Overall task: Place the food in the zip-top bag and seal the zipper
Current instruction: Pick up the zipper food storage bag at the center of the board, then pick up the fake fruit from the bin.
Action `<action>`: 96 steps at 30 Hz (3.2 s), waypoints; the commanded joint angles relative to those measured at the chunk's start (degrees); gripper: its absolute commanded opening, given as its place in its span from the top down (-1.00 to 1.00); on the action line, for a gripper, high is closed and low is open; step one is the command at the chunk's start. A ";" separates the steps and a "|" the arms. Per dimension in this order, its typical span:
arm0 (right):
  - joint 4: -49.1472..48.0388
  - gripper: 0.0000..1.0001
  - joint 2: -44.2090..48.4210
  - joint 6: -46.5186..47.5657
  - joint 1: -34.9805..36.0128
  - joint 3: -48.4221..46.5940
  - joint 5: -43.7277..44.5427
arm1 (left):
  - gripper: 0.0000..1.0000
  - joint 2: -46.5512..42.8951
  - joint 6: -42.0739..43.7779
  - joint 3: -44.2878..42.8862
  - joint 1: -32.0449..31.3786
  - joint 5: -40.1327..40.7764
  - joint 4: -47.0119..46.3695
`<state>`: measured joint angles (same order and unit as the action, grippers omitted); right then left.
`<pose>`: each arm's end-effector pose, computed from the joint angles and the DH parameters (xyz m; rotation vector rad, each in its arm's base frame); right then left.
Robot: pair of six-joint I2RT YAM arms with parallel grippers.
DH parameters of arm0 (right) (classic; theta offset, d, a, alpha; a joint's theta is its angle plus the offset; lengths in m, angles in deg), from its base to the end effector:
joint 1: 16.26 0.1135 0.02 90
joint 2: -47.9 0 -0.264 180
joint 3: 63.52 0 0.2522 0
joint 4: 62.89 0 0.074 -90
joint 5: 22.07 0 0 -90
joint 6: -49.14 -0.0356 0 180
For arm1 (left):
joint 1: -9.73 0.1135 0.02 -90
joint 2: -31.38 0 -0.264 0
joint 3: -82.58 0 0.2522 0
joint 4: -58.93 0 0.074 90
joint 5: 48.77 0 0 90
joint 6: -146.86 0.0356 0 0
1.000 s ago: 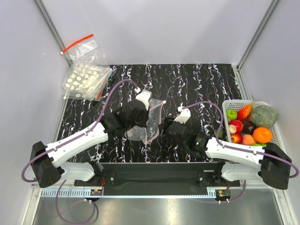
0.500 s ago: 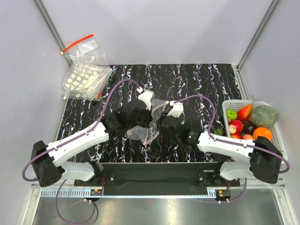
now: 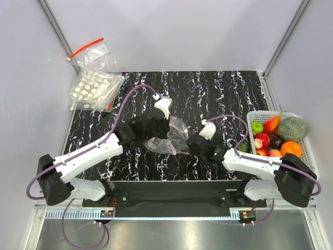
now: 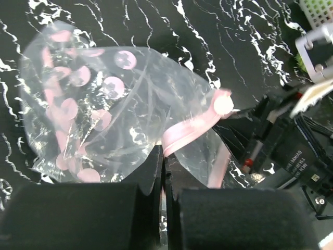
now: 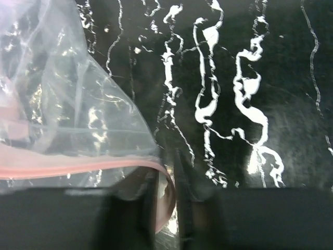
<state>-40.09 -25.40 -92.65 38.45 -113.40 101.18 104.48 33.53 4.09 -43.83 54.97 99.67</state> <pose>0.1588 0.1906 0.1912 0.2099 2.2280 0.3184 0.1748 -0.2226 0.3270 0.4430 2.1672 -0.5009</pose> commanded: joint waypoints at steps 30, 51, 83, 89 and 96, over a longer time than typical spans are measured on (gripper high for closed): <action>36.05 -0.94 26.27 6.86 -30.53 -12.75 3.15 | 1.00 8.64 4.52 -11.56 1.97 -9.51 -2.28; 41.60 -0.99 20.21 7.30 -66.48 -19.34 10.89 | 1.00 9.17 4.61 -9.10 0.65 -15.93 -6.77; 28.32 -1.00 10.46 13.03 -88.03 -12.84 -6.62 | 1.00 11.80 5.31 -11.21 -0.32 -15.49 -6.07; 26.38 -0.99 13.78 16.36 -88.03 -12.66 -8.81 | 1.00 11.71 5.40 -11.12 -0.40 -15.14 -5.62; 27.44 -0.99 12.39 18.04 -88.03 -19.94 -14.27 | 1.00 11.98 5.31 -12.44 -0.67 -14.97 -4.84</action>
<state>-11.24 -12.40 -76.39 -49.34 -128.13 90.08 116.00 38.03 -5.40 -44.01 40.37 96.32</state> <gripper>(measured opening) 0.994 0.012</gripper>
